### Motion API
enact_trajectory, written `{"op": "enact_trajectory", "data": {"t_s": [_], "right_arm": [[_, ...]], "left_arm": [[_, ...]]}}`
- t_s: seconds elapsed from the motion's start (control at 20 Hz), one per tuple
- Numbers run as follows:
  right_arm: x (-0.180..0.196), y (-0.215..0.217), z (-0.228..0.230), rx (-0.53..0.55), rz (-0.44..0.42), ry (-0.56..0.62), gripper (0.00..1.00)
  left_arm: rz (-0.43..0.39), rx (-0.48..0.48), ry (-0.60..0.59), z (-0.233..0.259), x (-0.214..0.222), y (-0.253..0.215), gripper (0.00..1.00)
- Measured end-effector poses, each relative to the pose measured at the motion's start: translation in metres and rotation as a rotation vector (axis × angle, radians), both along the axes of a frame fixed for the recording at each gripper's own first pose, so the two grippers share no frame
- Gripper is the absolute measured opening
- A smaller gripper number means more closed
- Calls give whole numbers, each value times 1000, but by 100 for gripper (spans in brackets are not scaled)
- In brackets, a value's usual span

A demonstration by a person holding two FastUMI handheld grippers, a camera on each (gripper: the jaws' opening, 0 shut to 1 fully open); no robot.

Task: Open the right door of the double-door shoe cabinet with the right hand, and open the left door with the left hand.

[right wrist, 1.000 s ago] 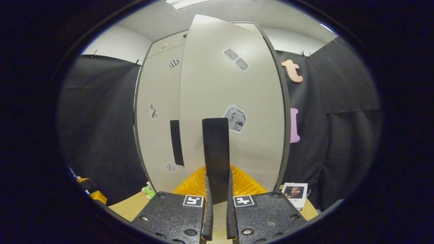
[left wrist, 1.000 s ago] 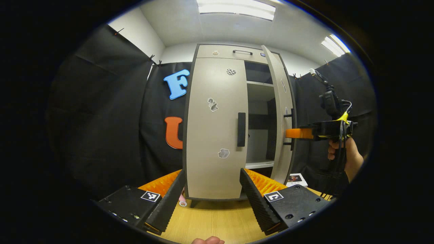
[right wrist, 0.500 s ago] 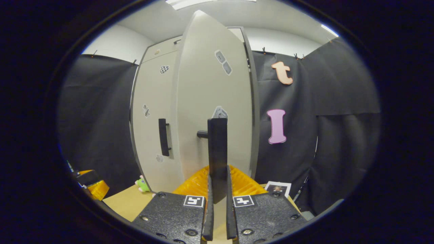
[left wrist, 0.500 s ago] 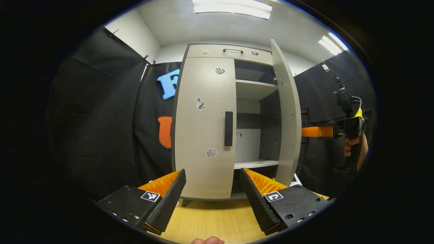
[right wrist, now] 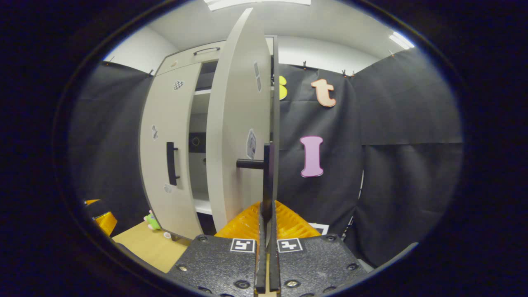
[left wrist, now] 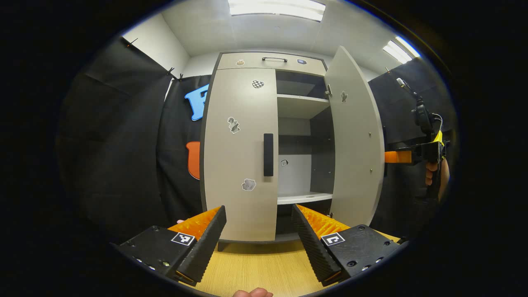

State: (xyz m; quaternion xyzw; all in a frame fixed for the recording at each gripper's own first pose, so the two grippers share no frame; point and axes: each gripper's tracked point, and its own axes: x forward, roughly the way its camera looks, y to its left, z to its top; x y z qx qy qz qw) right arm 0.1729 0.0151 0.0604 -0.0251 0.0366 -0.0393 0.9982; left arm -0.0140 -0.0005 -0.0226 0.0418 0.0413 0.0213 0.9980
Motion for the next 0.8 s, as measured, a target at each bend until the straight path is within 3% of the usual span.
{"op": "enact_trajectory", "data": {"t_s": [0.1,0.2,0.5,0.6,0.75,0.8], "right_arm": [[-2,-11,1,14,-48,-10,4],[1,2,-2,72,3,-5,4],[-17,-10,8,-13,-68,-67,4],[-13,4,11,-6,-19,-112,4],[-8,27,-2,-5,75,-82,4],[-15,30,-7,-13,94,-50,19]], "left_arm": [[-2,-2,-2,1,0,-1,95],[-4,-6,2,0,1,-2,95],[14,-12,-14,4,1,3,95],[18,-26,-23,5,3,7,95],[10,-32,-22,3,8,7,95],[12,-30,-28,2,11,7,95]]}}
